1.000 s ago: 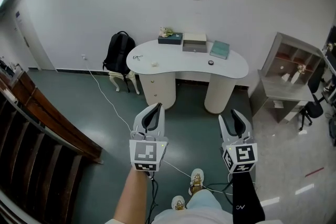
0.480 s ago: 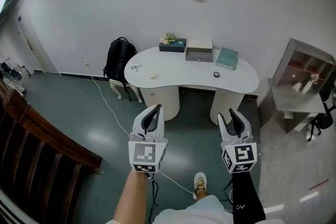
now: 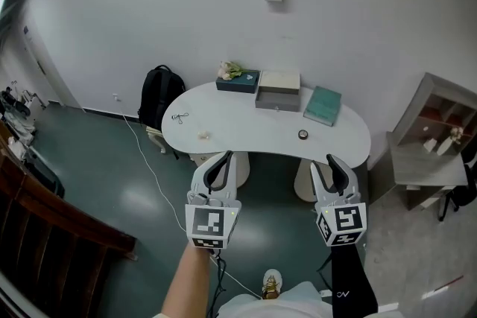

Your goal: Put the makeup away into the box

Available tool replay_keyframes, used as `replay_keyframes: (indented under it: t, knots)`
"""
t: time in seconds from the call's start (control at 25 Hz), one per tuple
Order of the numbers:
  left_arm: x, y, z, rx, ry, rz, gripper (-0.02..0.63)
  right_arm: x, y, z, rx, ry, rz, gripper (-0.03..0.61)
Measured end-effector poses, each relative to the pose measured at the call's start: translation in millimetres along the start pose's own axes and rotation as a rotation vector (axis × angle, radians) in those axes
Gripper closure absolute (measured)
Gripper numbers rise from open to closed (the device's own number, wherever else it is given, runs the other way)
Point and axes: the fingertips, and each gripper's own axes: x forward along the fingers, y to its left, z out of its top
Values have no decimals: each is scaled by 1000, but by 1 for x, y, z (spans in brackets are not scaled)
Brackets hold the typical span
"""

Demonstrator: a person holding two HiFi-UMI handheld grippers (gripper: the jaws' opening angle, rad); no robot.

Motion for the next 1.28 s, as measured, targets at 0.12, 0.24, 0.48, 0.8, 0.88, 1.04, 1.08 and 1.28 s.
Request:
replay_keyframes:
  t: [0.12,0.24,0.48,0.8,0.88,1.04,1.08,1.28]
  knots:
    - [27,-6,3,8,-4,-11,609,18,-22,-1,19,-5,-4,396]
    - [47,-12,2,24,-1,-28,609,30,-35,-3,25,-10,-4,396]
    - [72,-3,0,13,4,-33,609,53,-47,-5,30,-17,-4,397]
    - [147,25,-6,-2,-26,-53,609,109,-75,-7,17,-13,-31,397]
    - [172,30,-13,-6,-32,-65,609,129,-85,-12,15,-10,-44,397]
    - [226,46,-25,-11,-50,-93,609,176,-107,-21,18,-3,-85,397]
    - [240,51,-27,-10,-55,-101,609,189,-114,-22,19,-3,-97,396]
    - [316,84,-43,-26,-56,-133,609,252,-139,-23,14,-2,-154,397]
